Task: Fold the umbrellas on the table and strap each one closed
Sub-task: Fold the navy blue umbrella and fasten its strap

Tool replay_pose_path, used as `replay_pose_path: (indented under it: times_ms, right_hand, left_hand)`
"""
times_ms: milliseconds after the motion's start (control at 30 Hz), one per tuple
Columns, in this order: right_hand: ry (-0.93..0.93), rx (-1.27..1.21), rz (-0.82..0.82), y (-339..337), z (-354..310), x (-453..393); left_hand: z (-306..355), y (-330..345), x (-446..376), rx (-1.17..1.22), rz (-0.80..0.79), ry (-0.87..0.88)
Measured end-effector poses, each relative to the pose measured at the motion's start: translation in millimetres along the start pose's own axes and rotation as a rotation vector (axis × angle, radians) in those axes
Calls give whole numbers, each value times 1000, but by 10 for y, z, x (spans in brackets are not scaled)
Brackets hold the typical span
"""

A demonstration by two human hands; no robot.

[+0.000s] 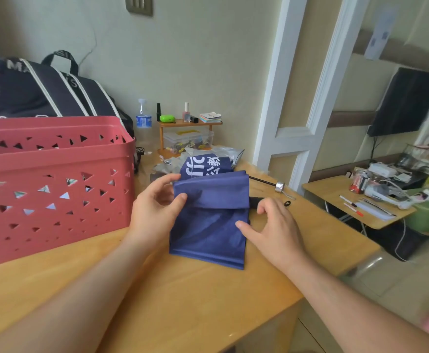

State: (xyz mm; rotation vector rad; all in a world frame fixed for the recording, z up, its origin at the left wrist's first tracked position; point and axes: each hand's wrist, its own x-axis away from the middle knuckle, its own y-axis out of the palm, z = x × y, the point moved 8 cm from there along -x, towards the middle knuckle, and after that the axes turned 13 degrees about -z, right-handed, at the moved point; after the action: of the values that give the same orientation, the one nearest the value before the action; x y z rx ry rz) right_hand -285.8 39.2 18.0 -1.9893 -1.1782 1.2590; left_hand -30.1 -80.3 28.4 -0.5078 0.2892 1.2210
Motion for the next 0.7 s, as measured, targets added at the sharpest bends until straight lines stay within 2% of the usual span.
replay_pose_path:
  times_ms: [67,167,300,367,500,600,700]
  right_hand:
    - [-55,-21,31,-85,-185,-41]
    - [-59,-115,-12,-135,-394,-214]
    - [-224,-56,146,-309,-599,-347]
    - [-289,-3,167,-352,-623,-306]
    - [-383,55,88,-305,-597,-71]
    - [-376,79,-5,-114,-495,132]
    - [-365,135,-121,113,-455,317]
  left_hand:
    - [0,-17,-13,-28,0,3]
    - [-8,-25,-8,-42,-21,-3]
    - [11,-74,-11,-45,-60,-17]
    - [27,-102,-48,-91,-132,-10]
    - [73,-107,-82,-357,-324,31]
    - [107,-37,-30,-607,-496,110]
    - [75,34,49,-702,-601,136]
